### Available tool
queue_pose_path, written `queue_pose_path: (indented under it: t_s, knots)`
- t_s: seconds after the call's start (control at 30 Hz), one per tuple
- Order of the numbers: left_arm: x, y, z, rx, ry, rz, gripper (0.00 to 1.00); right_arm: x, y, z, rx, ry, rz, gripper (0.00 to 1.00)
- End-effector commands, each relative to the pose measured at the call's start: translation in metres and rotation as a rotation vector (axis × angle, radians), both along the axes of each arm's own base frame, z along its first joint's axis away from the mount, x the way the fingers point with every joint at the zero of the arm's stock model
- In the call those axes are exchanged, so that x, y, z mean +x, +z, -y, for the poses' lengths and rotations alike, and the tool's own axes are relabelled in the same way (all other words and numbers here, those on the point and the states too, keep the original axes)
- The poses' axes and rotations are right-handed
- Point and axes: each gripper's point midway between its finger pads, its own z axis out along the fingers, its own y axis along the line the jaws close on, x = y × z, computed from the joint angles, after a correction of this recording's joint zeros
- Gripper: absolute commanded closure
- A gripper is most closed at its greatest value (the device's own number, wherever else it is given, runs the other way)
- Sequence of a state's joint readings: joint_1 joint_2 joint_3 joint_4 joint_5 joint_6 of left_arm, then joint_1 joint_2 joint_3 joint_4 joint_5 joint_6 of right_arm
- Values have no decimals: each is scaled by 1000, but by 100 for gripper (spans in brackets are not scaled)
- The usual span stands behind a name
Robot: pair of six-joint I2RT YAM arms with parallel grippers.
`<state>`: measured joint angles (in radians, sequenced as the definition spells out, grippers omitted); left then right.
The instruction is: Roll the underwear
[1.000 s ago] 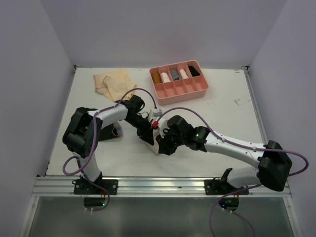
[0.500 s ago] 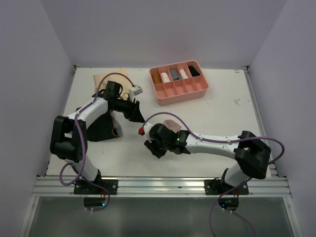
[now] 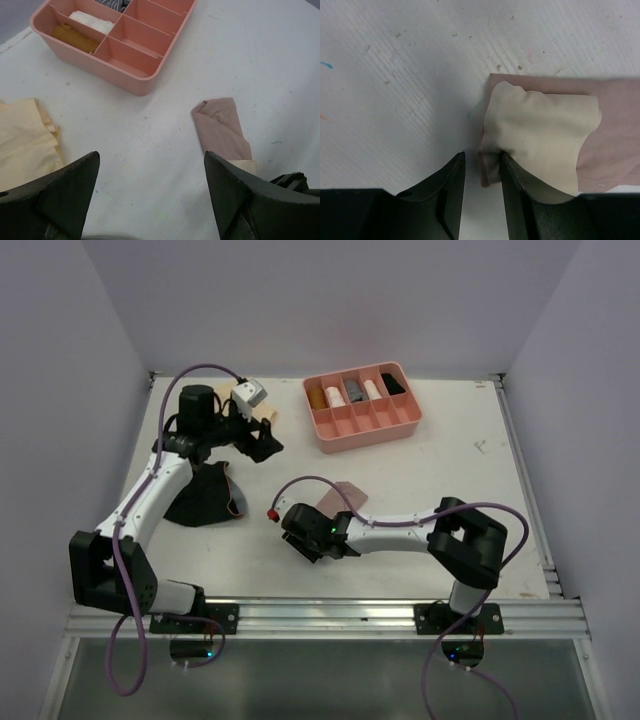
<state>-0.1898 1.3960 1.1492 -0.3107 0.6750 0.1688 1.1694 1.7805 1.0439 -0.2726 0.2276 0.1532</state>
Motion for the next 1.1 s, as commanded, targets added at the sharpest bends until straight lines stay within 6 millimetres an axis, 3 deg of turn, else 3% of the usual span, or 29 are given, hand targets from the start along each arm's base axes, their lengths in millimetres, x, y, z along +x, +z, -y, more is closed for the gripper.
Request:
queue_pose_path:
  t_s: [0.0, 0.03, 0.2, 0.27, 0.3, 0.33, 0.4, 0.43, 0.5, 0.67, 0.8, 0.87, 0.9, 0.97, 1.0, 1.07]
  knots:
    - [10, 25, -9, -1, 47, 129, 11, 8, -12, 1, -30, -31, 32, 62]
    - [11, 26, -10, 3, 50, 134, 10, 5, -17, 3, -41, -21, 20, 64]
    - [14, 22, -11, 4, 18, 101, 8, -14, -29, 6, -28, 30, -69, 95]
    - [16, 26, -17, -2, 9, 104, 5, -24, -27, 10, 3, 51, -97, 100]
    - [14, 30, -18, 7, -25, 133, 0, -36, -23, 1, 64, 93, -154, 100]
    - [14, 30, -21, 22, -33, 153, 0, -42, -26, 7, 77, 97, -180, 100]
    - [4, 31, -23, 62, -79, 222, 0, -54, -7, -4, 212, 133, -251, 100]
    - [-1, 31, -23, 80, -100, 253, 0, -61, -9, 2, 230, 135, -290, 100]
    - [-18, 30, -24, 139, -187, 348, 1, -63, 8, -1, 317, 123, -316, 100]
    - [-84, -27, -27, 238, -422, 310, 23, -72, 13, 10, 420, 95, -469, 100]
    - [-137, -62, -22, 294, -664, 363, 41, -64, 12, 12, 495, 32, -537, 100]
    - [-152, -71, -16, 315, -721, 390, 44, -67, 6, 15, 502, 18, -575, 100]
    - [-169, -82, -9, 333, -771, 403, 44, -64, 6, 14, 518, 6, -585, 100]
    - [-177, -86, 3, 348, -812, 482, 44, -66, 3, 14, 532, -6, -601, 100]
    - [-194, -98, 9, 354, -843, 488, 45, -63, 6, 12, 562, -19, -610, 100]
    - [-197, -99, 22, 360, -849, 568, 45, -63, 3, 15, 574, -38, -622, 100]
